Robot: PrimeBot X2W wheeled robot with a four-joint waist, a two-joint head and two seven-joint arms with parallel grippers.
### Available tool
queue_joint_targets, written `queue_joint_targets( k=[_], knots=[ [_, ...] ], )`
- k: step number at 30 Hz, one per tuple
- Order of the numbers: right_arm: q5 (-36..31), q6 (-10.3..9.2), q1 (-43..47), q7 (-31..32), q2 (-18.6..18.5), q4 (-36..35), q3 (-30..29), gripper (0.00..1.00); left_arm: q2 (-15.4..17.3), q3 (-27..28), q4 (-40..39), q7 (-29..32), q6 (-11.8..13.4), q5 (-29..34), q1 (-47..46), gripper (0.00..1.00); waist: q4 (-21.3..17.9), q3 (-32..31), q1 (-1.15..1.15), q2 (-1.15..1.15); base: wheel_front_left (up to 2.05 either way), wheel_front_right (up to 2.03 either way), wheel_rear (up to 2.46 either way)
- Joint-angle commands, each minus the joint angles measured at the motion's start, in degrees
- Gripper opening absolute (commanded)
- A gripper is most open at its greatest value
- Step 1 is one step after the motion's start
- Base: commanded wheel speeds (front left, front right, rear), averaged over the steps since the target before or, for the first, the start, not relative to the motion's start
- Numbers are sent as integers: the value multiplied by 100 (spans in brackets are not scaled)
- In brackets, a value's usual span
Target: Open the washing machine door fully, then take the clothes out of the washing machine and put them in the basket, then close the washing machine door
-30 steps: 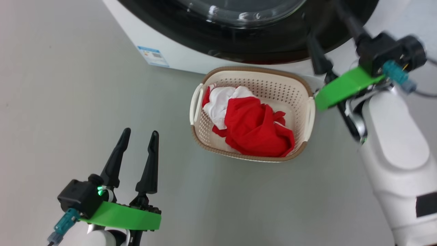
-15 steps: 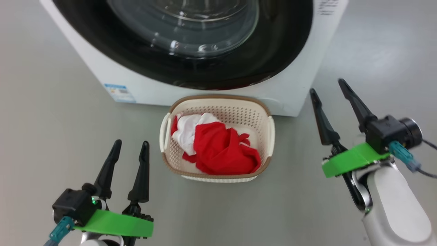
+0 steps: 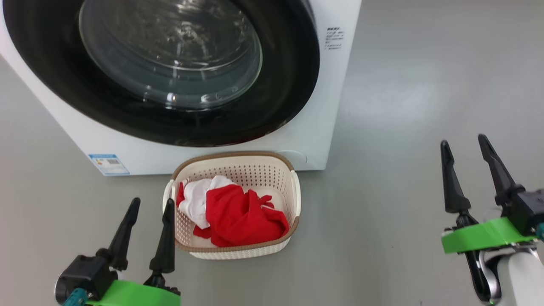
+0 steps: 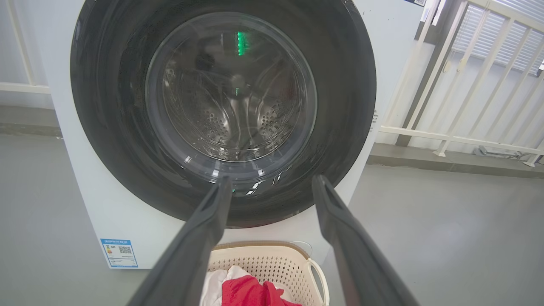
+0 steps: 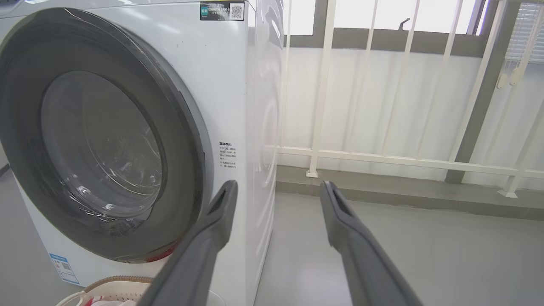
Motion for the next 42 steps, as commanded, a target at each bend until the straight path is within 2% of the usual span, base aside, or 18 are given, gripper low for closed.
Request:
queue_joint_targets(
  k=[1, 9, 18, 36, 37, 42],
  knots=[
    [-6, -20, 118, -20, 9, -236, 22, 100, 105, 242, -161, -69, -28, 62, 32, 100, -186, -241, 0, 0, 0, 0, 0],
    [106, -20, 794, -20, 11, -590, -301, 100, 323, 380, -79, -69, -35, 245, 340, 100, -242, -648, 0, 0, 0, 0, 0],
    [121, -20, 1326, -20, 11, -834, -643, 100, 410, 446, -68, -69, -37, 254, 582, 100, -323, -862, 0, 0, 0, 0, 0],
    [154, -20, 1401, -20, 11, -800, -516, 100, 457, 453, -11, -69, -38, 102, 678, 100, -399, -941, 0, 0, 0, 0, 0],
    [70, 0, 1484, 1, 100, -671, -673, 0, 364, 247, 123, 0, -7, 66, 746, 0, -400, -941, 0, 0, 0, 0, 0],
    [166, 2, 1460, 65, 181, -395, -686, 0, 281, 221, 339, 56, 1, -27, 805, 0, -398, -937, 0, 0, 0, 0, 0]
  ],
)
